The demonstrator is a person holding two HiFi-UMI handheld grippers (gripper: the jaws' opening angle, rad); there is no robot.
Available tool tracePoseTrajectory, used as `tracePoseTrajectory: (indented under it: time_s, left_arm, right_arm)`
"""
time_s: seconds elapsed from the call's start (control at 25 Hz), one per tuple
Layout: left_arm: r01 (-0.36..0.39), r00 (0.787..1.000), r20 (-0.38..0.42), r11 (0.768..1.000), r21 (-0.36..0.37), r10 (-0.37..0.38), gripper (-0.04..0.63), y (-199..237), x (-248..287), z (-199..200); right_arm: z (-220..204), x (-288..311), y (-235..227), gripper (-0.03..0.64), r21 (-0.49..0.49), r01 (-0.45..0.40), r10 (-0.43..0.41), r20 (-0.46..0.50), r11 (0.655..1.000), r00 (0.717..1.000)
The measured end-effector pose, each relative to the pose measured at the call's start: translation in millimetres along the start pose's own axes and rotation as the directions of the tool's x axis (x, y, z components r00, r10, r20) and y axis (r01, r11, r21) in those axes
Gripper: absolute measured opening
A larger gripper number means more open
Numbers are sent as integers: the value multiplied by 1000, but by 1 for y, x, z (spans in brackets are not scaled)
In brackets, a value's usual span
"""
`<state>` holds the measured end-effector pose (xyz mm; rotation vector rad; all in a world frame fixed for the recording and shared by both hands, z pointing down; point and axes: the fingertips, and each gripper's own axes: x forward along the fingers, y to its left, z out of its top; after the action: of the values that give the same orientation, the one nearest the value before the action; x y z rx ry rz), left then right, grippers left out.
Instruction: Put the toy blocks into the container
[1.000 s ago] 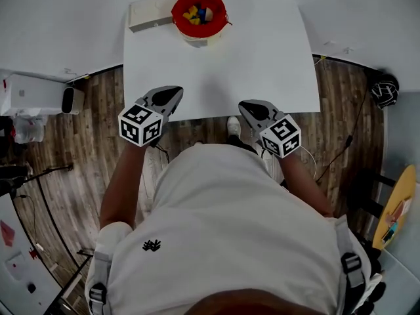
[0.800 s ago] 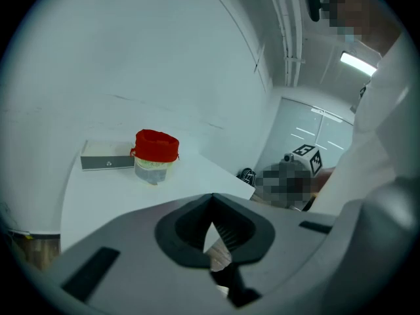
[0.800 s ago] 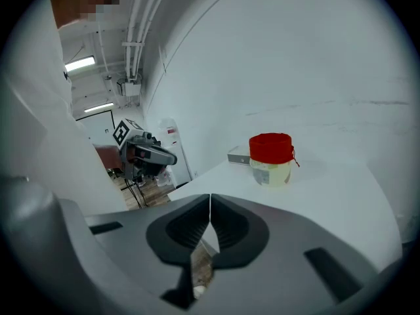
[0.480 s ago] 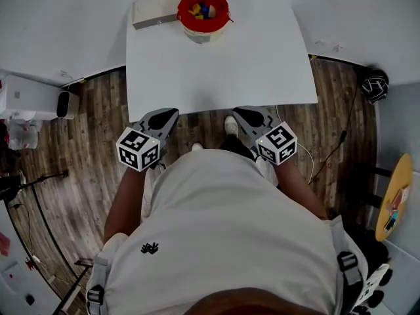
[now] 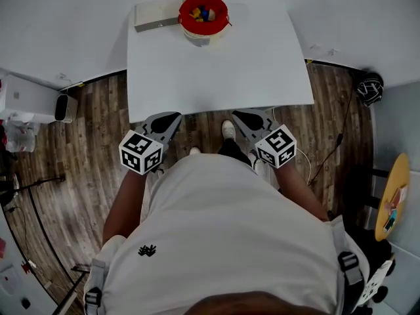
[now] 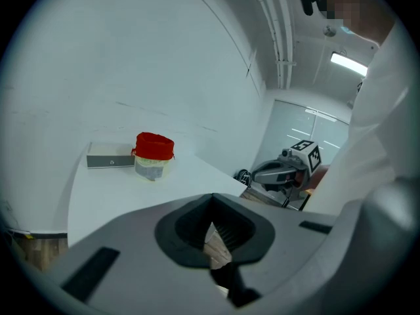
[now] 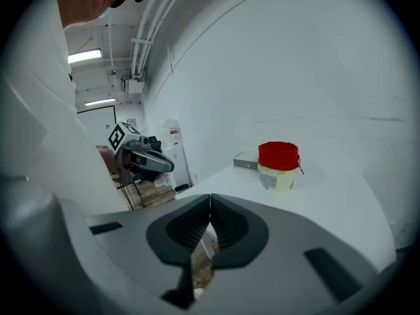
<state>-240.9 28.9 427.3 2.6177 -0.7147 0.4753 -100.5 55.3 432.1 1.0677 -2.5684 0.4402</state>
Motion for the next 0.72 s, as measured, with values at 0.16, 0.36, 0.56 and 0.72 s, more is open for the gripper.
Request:
tracePoseTrajectory:
  time_s: [0.16,0.36,0.56,0.72]
  left_arm:
    - [6,1000,-6,1000,8,-6,6,-2,-1,-2]
    - [10,1000,-4,1000,14,-10,6,-3,-4,-3]
    - [9,1000,-4,1000,11,-9,6,-1,-8,-6]
    - [4,1000,14,1000,-6,-4,6,2,-14,-4]
  right_arm:
    - [2,-1,5,6,-5,6,-6,6,1000,1000]
    - [1,-1,11,6,-10,5,-5,3,1000,1000]
    - [-1,1,16,6,-13,4,-4,4,1000,1000]
    - [0,2,19,6,-18,5,-5,2,1000,1000]
